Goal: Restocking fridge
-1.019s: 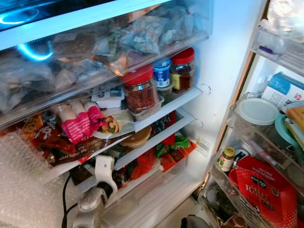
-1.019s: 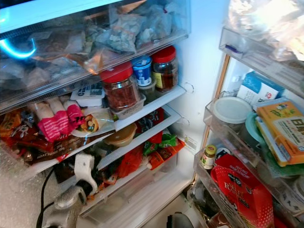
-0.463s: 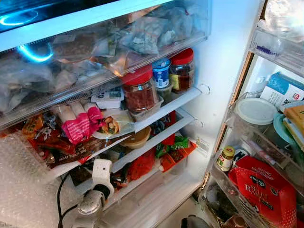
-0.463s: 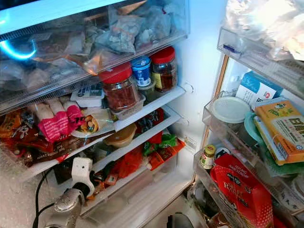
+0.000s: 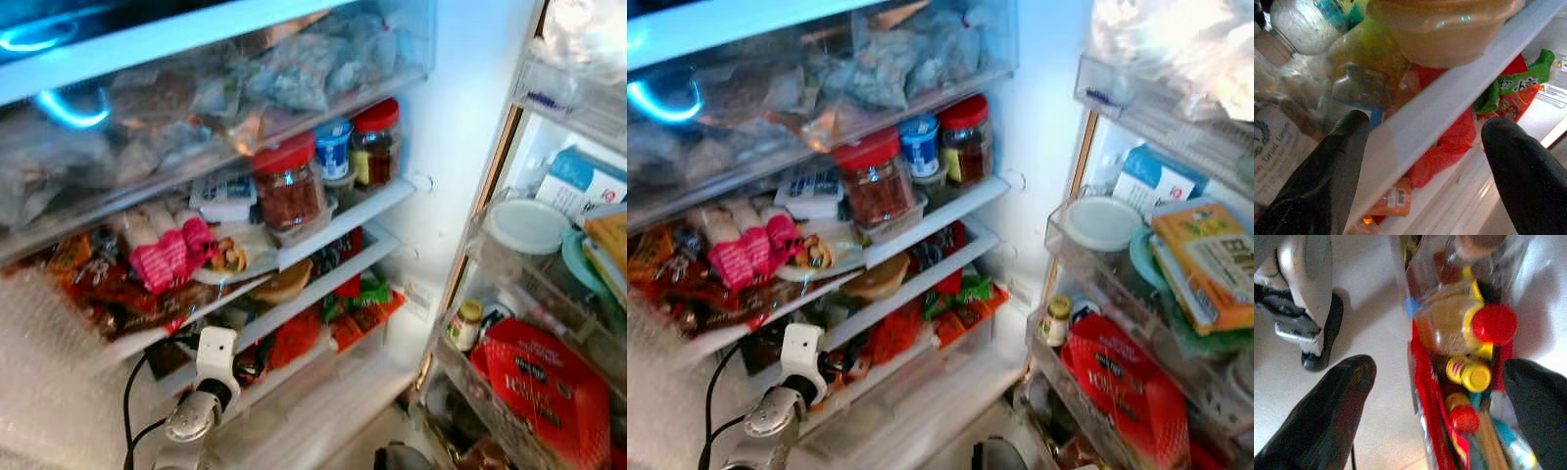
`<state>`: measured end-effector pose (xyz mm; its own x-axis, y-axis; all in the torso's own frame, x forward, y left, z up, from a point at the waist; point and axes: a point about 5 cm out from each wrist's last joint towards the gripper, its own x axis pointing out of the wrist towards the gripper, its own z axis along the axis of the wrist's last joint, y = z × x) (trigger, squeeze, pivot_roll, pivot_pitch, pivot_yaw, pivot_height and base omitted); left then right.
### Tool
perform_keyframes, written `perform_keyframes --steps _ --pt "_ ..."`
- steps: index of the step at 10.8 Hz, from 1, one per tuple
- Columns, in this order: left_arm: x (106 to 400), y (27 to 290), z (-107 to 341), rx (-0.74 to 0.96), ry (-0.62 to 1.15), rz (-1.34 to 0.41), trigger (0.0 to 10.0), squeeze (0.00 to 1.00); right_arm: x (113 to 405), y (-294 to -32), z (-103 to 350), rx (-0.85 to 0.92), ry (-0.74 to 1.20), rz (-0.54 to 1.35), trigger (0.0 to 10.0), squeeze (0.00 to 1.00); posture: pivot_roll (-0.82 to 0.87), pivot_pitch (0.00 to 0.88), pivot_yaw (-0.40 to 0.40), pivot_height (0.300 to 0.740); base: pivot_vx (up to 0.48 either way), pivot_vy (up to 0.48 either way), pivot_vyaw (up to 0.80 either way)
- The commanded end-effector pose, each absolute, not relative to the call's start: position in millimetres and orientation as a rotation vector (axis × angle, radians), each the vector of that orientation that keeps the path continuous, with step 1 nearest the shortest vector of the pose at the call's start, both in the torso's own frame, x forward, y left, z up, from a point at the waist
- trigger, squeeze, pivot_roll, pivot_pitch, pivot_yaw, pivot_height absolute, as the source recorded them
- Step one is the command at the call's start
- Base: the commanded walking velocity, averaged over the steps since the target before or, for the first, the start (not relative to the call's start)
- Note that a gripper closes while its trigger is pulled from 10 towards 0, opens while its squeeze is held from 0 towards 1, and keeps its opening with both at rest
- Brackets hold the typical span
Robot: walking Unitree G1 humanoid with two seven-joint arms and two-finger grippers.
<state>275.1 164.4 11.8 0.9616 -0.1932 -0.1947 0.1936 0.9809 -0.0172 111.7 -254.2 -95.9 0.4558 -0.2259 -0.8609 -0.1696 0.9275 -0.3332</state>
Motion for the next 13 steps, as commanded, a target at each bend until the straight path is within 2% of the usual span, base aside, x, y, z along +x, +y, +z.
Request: perform_keyframes --steps 1,10,12,13 --pt "274 166 11 0.005 0.199 -0.195 10.0 0.0 110 -249 -98 -0.4 1.114 -0.017 10.0 0.0 -0.28 0.0 0.088 0.653 -0.364 0.0 0.0" --pt "274 165 9 -0.009 0.201 -0.183 10.0 0.0 113 -252 -97 -0.413 1.114 -0.018 10.0 0.0 -0.27 0.0 0.078 0.653 -0.365 0.0 0.0" --pt "264 185 -7 -0.057 0.308 -0.046 10.0 0.0 113 -252 -96 -0.408 1.112 -0.017 10.0 0.0 -0.27 0.0 0.078 0.653 -0.167 0.0 0.0" --pt "252 205 -22 -0.052 0.425 0.072 10.0 0.0 113 -251 -97 -0.4 1.112 -0.014 10.0 0.0 -0.28 0.0 0.08 0.653 0.0 0.0 0.0"
